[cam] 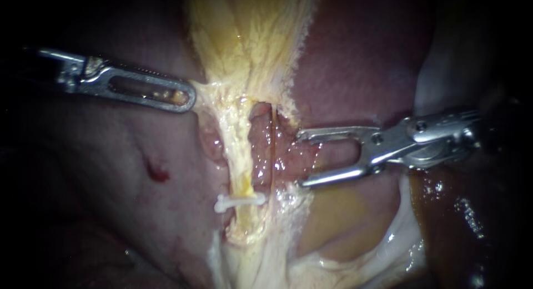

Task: Going back first clip left tube

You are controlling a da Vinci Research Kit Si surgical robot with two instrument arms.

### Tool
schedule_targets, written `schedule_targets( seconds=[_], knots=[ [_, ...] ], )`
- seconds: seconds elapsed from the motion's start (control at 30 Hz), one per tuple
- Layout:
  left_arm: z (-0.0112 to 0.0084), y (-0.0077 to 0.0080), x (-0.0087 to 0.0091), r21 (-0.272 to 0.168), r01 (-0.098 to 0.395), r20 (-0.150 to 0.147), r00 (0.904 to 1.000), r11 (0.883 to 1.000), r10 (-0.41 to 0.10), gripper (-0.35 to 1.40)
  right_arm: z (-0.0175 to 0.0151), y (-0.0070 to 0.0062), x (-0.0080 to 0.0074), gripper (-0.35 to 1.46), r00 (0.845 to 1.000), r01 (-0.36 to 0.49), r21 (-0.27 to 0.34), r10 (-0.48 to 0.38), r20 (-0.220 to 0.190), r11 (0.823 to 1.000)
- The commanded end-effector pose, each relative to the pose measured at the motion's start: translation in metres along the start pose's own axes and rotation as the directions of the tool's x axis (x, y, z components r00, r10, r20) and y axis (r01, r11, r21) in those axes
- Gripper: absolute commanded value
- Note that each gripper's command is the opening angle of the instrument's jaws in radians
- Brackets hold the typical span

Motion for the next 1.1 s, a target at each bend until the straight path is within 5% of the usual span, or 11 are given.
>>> schedule_targets(
  seconds=[0.03, 0.3, 0.73, 1.1],
  knots=[
    [0.0000, 0.0000, 0.0000, -0.001, 0.000, 0.000, 1.0000, 1.000, 0.000, -0.35, -0.0003, 0.0000, 0.0001, 0.50, 1.000, 0.003, 0.001, -0.003, 0.000, 1.000],
    [0.0008, 0.0000, 0.0004, -0.002, -0.002, 0.002, 1.0000, 1.000, 0.002, -0.35, -0.0011, -0.0002, -0.0001, 0.50, 1.000, 0.010, 0.011, -0.010, 0.000, 1.000],
    [0.0057, 0.0010, 0.0022, 0.001, -0.016, -0.012, 0.9998, 1.000, 0.016, -0.35, -0.0015, -0.0004, -0.0001, 0.50, 1.000, 0.011, 0.020, -0.011, 0.000, 1.000],
    [0.0073, 0.0012, 0.0026, -0.002, -0.021, -0.021, 0.9996, 1.000, 0.021, -0.35, -0.0015, -0.0004, -0.0001, 0.50, 1.000, 0.011, 0.023, -0.011, 0.000, 1.000]
  ],
)
